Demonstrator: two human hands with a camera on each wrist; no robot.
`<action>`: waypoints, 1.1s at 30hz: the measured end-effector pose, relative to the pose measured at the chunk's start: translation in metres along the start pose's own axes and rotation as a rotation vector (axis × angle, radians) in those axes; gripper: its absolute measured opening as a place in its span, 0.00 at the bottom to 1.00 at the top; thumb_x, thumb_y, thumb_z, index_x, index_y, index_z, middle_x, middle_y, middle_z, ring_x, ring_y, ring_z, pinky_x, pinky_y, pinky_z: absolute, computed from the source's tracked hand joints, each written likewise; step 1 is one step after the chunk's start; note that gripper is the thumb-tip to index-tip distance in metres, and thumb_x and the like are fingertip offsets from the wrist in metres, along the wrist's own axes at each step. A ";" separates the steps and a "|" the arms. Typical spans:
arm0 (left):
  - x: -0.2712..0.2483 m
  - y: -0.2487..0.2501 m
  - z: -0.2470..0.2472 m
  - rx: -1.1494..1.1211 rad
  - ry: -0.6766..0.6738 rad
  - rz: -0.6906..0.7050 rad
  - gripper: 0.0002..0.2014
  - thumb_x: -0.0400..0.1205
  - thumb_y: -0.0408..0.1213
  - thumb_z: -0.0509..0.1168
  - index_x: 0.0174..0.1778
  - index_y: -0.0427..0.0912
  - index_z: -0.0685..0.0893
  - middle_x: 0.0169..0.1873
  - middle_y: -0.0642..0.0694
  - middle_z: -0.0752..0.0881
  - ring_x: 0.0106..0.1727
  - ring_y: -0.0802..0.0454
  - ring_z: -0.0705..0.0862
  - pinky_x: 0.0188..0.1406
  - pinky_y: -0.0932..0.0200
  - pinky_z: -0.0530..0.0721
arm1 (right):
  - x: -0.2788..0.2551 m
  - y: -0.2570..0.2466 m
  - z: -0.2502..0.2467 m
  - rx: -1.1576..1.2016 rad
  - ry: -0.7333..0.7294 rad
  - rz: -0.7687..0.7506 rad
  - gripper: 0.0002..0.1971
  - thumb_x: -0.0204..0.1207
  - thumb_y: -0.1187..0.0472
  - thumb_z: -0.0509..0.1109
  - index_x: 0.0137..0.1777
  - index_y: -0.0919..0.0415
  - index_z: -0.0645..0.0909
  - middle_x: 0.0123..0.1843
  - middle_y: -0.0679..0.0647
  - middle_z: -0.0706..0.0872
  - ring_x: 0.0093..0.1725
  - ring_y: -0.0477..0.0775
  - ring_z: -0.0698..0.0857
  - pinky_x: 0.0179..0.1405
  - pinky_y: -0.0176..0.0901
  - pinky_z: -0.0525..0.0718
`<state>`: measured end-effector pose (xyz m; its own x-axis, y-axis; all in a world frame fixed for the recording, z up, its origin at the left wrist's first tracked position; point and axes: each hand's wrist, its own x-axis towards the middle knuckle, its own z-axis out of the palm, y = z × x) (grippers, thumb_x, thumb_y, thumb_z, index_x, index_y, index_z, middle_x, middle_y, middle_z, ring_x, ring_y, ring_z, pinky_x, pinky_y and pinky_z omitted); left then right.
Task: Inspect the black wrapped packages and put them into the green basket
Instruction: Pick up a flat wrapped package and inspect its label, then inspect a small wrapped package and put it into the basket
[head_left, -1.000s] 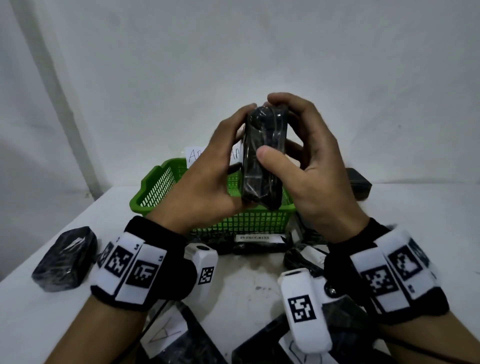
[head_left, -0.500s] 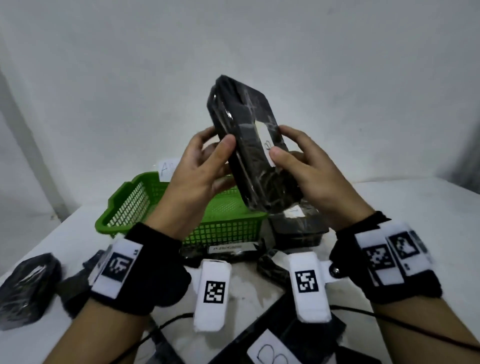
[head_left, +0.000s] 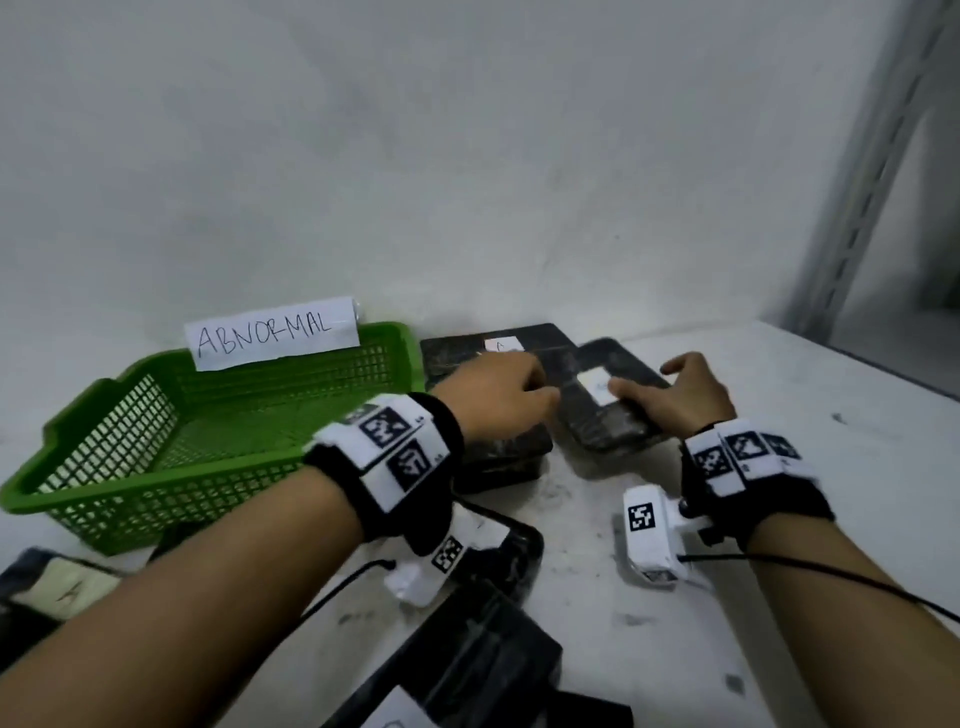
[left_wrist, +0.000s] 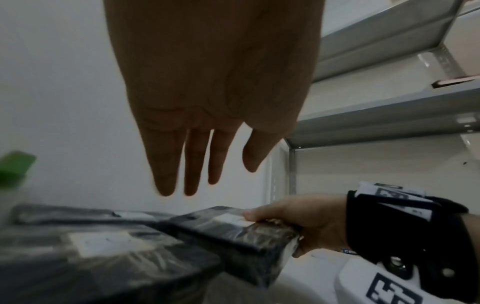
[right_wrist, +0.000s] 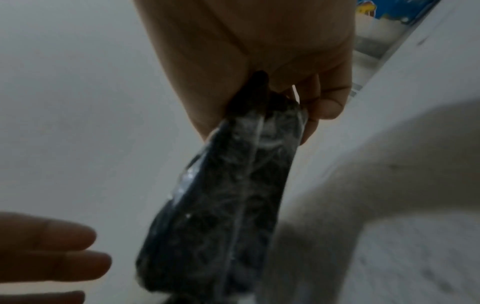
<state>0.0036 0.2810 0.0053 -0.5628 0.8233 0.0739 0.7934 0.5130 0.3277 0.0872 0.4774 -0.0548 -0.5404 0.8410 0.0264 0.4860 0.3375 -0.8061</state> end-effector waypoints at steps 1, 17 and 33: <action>0.006 0.000 0.006 0.033 -0.084 -0.024 0.19 0.87 0.51 0.60 0.64 0.40 0.83 0.61 0.43 0.86 0.61 0.44 0.84 0.61 0.51 0.82 | 0.001 0.003 0.006 -0.039 -0.032 0.011 0.35 0.69 0.41 0.82 0.67 0.60 0.73 0.69 0.64 0.83 0.68 0.66 0.82 0.61 0.50 0.77; 0.015 -0.001 0.026 0.232 -0.261 -0.099 0.20 0.82 0.48 0.69 0.67 0.42 0.82 0.62 0.43 0.85 0.62 0.42 0.83 0.53 0.56 0.79 | 0.021 0.004 0.038 -0.351 -0.117 -0.056 0.36 0.72 0.33 0.74 0.61 0.67 0.82 0.66 0.68 0.86 0.63 0.70 0.85 0.48 0.47 0.75; -0.095 -0.033 -0.043 -0.057 -0.101 -0.090 0.10 0.82 0.51 0.68 0.46 0.50 0.91 0.43 0.53 0.91 0.43 0.55 0.87 0.44 0.57 0.83 | -0.099 -0.113 0.019 -0.606 -0.772 -0.693 0.15 0.70 0.39 0.78 0.48 0.48 0.88 0.44 0.45 0.92 0.48 0.48 0.89 0.51 0.47 0.86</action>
<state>0.0211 0.1753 0.0276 -0.6023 0.7966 -0.0524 0.7250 0.5732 0.3818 0.0728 0.3486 0.0222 -0.9830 -0.0031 -0.1834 0.0616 0.9362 -0.3460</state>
